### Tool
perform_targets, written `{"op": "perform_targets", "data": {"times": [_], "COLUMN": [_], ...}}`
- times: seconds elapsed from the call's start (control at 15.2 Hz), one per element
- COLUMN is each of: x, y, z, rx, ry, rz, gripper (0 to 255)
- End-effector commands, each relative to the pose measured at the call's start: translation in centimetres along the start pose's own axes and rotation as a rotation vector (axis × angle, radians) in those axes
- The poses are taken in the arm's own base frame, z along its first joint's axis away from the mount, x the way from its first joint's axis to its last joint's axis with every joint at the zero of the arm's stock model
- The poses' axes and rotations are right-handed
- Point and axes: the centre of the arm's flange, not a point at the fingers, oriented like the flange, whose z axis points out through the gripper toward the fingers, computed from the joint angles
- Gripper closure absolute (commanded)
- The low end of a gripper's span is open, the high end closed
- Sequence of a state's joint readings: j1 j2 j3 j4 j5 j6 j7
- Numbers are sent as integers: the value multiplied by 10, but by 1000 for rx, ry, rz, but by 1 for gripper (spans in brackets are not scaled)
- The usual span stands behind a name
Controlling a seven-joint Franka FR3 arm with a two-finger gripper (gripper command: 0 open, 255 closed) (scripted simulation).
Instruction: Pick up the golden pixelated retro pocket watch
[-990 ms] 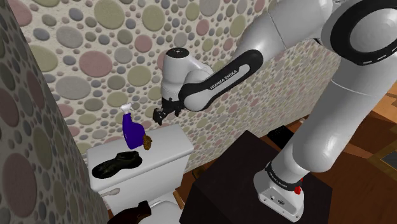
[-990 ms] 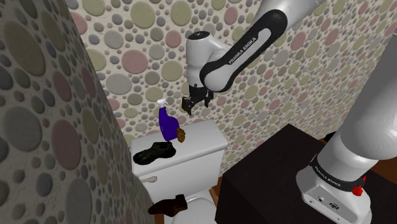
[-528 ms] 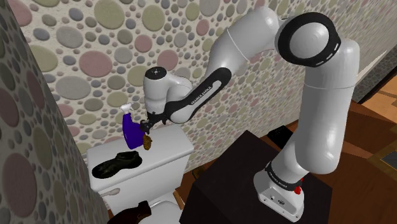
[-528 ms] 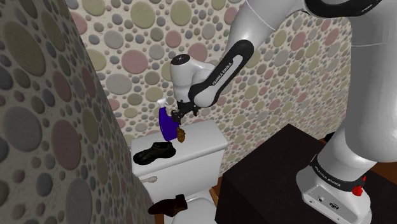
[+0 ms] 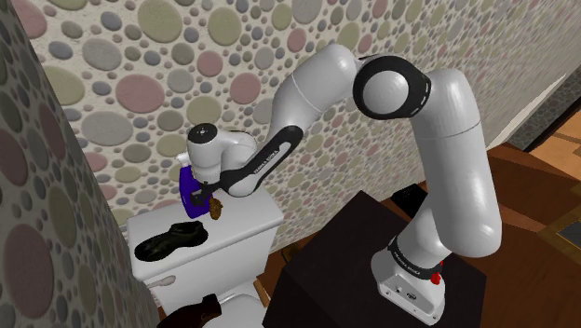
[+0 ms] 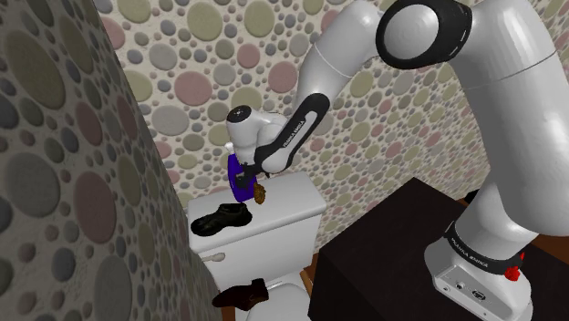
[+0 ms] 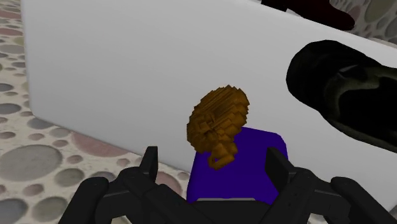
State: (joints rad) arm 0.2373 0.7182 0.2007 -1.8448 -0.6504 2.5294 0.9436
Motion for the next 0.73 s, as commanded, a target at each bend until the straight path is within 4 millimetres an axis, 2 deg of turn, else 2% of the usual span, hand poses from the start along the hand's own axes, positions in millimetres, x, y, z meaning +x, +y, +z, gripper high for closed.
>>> {"op": "perform_targets", "data": {"times": [0.0, 0.33, 0.46, 0.53, 0.66], "x": [0, -5, -5, -5, -5], "y": [-3, -8, -8, -8, -8], "z": [11, 40, 40, 40, 39], "rx": [-3, -3, -3, -3, -3], "ry": [2, 2, 2, 2, 2], "rz": [-1, -1, -1, -1, -1], "gripper": [0, 0, 0, 255, 255]}}
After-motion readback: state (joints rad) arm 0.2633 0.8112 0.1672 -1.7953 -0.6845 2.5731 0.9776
